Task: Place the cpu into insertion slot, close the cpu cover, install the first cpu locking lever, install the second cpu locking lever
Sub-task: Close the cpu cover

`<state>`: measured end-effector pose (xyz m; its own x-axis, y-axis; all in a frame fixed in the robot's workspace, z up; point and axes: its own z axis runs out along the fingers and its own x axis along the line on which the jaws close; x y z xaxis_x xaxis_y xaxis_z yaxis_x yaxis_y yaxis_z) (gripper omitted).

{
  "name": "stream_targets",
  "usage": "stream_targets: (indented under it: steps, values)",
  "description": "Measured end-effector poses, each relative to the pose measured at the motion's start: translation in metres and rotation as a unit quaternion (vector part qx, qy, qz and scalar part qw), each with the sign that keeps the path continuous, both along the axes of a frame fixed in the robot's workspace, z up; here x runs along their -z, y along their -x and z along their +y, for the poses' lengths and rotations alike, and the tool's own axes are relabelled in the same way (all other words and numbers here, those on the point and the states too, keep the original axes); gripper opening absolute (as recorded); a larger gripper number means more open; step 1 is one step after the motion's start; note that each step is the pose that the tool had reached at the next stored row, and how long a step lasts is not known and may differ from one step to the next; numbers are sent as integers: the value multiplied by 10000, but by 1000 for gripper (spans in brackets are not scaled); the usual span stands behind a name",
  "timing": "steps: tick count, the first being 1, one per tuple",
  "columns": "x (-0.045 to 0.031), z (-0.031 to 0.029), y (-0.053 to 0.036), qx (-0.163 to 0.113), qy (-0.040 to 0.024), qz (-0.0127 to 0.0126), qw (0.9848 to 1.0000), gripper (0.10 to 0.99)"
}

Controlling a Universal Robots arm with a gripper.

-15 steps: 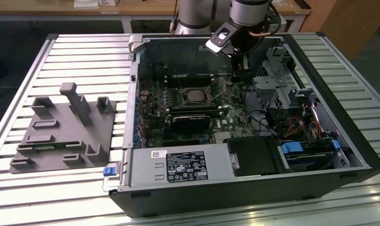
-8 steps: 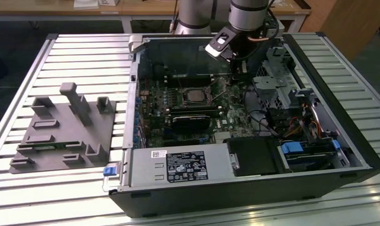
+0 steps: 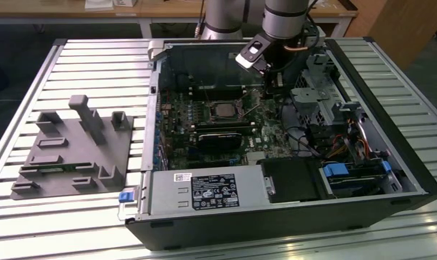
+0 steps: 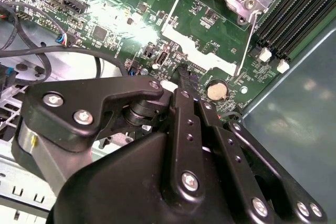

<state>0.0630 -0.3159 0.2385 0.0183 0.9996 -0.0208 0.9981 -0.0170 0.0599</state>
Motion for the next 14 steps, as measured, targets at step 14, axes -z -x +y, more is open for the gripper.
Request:
stream_targets:
  steps: [14]
  values:
    - [2, 0, 129, 0, -2, 0, 10000, 106]
